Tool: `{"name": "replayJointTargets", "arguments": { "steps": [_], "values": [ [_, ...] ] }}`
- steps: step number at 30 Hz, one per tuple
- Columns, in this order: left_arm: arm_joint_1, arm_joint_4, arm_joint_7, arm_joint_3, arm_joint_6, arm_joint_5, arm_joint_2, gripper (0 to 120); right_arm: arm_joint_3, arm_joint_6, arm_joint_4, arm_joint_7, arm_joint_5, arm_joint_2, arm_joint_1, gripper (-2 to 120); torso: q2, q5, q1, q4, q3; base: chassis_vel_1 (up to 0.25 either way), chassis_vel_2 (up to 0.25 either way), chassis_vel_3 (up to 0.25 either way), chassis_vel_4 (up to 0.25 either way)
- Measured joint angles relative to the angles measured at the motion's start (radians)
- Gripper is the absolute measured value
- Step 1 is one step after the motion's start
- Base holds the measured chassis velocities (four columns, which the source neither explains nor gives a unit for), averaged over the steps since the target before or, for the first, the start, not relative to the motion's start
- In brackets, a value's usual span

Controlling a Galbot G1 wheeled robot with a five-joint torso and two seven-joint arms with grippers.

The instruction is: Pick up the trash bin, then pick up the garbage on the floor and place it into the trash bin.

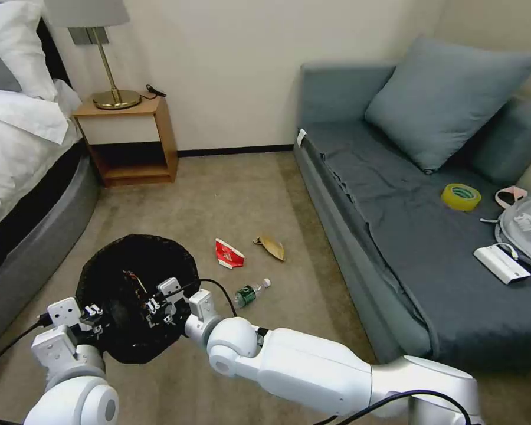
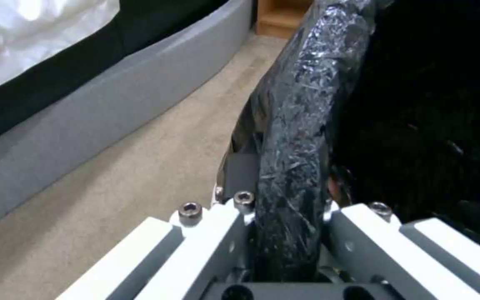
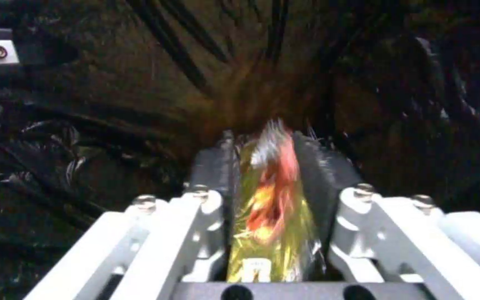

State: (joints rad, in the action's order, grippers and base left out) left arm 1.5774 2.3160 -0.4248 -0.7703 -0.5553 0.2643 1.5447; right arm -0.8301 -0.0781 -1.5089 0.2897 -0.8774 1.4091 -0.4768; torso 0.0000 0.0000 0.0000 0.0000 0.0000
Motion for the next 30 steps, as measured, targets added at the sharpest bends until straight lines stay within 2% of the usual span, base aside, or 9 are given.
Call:
{"name": "replayJointTargets", "arguments": {
  "steps": [11,12,15,16,20,22,26,28,30],
  "values": [
    [0.0,-0.002,0.001,-0.003,0.003,0.001,0.001,2,0.064,-0.001,-0.05,0.011,0.039,-0.011,0.012,71,0.0,0.0,0.0,0.0001,0.0,0.0,0.0,0.0,0.0],
    [0.0,-0.002,0.001,-0.003,0.003,0.001,0.001,2,0.064,-0.001,-0.05,0.011,0.039,-0.011,0.012,71,0.0,0.0,0.0,0.0001,0.0,0.0,0.0,0.0,0.0],
    [0.001,-0.001,0.001,-0.007,0.003,0.006,-0.002,2,0.134,-0.013,-0.137,0.011,0.053,-0.055,0.04,86,0.0,0.0,0.0,0.0,0.0,0.0,0.0,0.0,0.0],
    [0.001,-0.001,0.001,-0.007,0.003,0.006,-0.002,2,0.134,-0.013,-0.137,0.011,0.053,-0.055,0.04,86,0.0,0.0,0.0,0.0,0.0,0.0,0.0,0.0,0.0],
    [0.005,-0.002,0.002,-0.011,0.005,0.011,-0.008,2,0.233,-0.017,-0.265,0.006,0.068,-0.152,0.026,99,0.0,0.0001,0.0,0.0,0.0,0.0,0.0,0.0,0.0],
    [0.006,-0.002,0.002,-0.012,0.006,0.012,-0.01,2,0.265,-0.017,-0.301,0.003,0.07,-0.185,0.01,99,0.0,0.0003,0.0,0.0003,0.0,0.0,0.0,0.0,0.0],
    [0.008,0.004,0.003,-0.016,0.006,0.02,-0.013,2,0.467,0.0,-0.44,-0.009,0.106,-0.353,-0.103,100,0.0,0.0005,0.0,-0.0004,0.0,0.0,0.0,0.0,0.0],
    [0.008,0.005,0.007,-0.019,0.007,0.02,-0.012,2,0.519,0.007,-0.462,-0.015,0.133,-0.375,-0.135,100,0.0,0.0004,0.0,-0.0005,0.0,0.0,0.0,0.0,0.0],
    [0.007,0.005,0.008,-0.028,0.013,0.019,-0.012,2,0.676,0.015,-0.529,-0.024,0.214,-0.416,-0.247,100,0.0,0.0006,0.0,0.0,0.0,0.0,0.0,0.0,0.0]
  ]
}}
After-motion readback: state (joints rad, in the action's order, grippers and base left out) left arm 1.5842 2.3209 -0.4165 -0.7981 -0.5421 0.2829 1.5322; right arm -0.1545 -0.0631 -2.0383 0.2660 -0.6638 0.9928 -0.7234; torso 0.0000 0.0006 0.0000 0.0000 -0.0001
